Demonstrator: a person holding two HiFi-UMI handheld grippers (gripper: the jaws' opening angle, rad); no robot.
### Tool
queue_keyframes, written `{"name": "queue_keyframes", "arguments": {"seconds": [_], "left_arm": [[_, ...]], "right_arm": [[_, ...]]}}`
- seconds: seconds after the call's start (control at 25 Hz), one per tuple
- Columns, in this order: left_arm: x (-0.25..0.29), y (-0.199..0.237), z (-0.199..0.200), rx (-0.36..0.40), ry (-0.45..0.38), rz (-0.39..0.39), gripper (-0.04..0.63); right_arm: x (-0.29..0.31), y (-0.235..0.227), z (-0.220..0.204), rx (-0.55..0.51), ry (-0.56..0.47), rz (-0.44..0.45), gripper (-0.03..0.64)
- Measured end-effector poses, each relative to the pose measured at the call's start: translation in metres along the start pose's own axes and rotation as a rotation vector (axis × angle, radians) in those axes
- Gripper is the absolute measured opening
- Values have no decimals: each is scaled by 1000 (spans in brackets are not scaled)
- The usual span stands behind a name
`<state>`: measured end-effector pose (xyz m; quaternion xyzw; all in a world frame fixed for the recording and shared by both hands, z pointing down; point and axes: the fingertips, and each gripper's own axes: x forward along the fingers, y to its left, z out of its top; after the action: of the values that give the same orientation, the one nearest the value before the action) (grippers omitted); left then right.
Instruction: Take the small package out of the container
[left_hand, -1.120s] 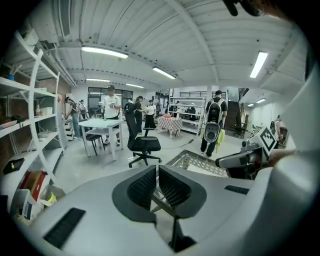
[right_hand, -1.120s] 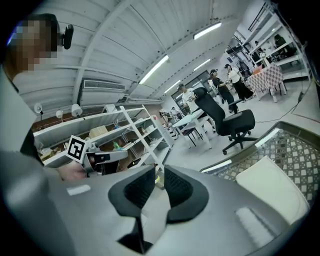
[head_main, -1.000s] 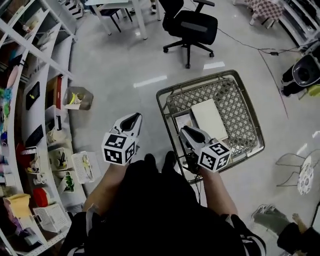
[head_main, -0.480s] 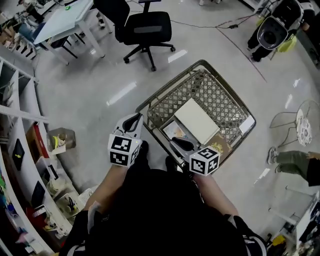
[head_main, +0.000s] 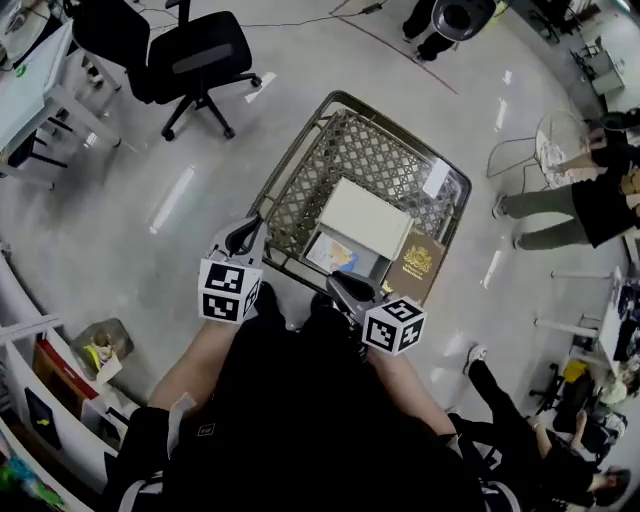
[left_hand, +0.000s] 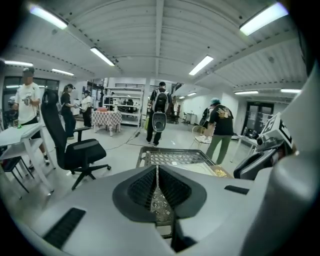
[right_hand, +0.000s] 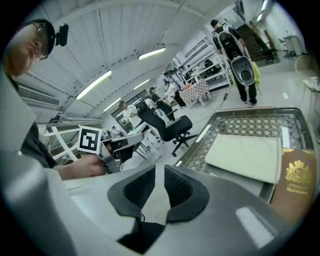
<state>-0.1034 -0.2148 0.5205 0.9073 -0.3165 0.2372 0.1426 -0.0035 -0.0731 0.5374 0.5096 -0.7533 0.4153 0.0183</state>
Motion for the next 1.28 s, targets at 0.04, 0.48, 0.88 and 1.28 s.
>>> {"name": "queue_keyframes", "arguments": {"seconds": [0.04, 0.48, 0.88, 1.28], "left_arm": [[9, -4, 0, 6, 11, -30, 20], [64, -110, 28, 134, 80, -297, 20], [80, -110, 31, 134, 101, -306, 20], [96, -86, -1, 118, 177, -462, 20]], "right_arm": [[-5, -6, -1, 16, -17, -29, 67], [-76, -79, 11, 160, -264, -208, 80], [-78, -107, 13, 136, -269, -246, 91], [-42, -104, -1, 219, -244, -409, 134]]}}
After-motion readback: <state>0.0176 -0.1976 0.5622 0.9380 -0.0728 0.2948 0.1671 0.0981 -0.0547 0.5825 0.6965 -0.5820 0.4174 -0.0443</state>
